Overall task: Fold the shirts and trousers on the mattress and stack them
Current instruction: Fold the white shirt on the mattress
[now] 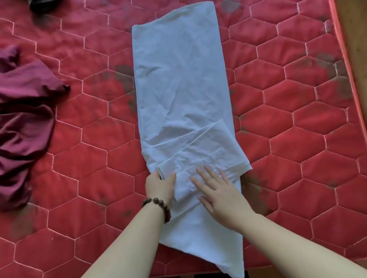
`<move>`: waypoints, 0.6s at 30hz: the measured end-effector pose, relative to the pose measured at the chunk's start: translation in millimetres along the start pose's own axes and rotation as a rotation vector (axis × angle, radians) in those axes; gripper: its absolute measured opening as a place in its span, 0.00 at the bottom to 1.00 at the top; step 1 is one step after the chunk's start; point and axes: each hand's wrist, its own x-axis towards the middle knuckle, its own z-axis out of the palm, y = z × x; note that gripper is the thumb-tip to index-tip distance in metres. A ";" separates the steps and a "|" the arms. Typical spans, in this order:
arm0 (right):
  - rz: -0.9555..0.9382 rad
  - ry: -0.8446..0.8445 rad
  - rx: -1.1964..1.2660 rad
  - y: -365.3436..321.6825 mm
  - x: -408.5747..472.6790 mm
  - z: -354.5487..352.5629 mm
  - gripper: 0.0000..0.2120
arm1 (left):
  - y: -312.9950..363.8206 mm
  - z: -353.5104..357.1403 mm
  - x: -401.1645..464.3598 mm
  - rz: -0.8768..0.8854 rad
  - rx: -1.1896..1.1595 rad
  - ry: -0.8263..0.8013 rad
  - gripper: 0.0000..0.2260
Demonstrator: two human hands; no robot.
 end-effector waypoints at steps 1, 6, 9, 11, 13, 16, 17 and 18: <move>0.017 0.088 -0.013 0.6 1.0 -3.4 0.24 | -2.9 -1.6 0.5 0.030 0.060 0.016 0.03; 0.008 0.264 -0.165 14.5 23.7 -16.0 0.25 | -24.7 -17.8 1.1 0.227 0.255 0.025 0.07; -0.003 0.192 -0.250 27.0 43.3 -12.9 0.26 | -28.4 -28.9 7.5 0.375 0.280 0.015 0.17; 0.067 0.090 -0.278 36.2 52.1 -7.4 0.28 | -27.8 -32.1 14.8 0.449 0.347 -0.017 0.25; 0.178 -0.019 -0.282 44.6 56.3 0.8 0.28 | -27.3 -32.5 19.9 0.503 0.433 -0.020 0.29; 0.239 -0.069 -0.292 49.7 56.1 9.2 0.28 | -28.9 -33.4 19.8 0.653 0.652 0.189 0.28; 0.230 -0.071 -0.302 49.5 55.9 7.7 0.28 | -30.6 -33.5 19.8 0.756 0.731 0.258 0.27; 0.204 -0.062 -0.317 49.7 55.4 4.3 0.28 | -32.7 -34.2 20.7 0.886 0.825 0.259 0.25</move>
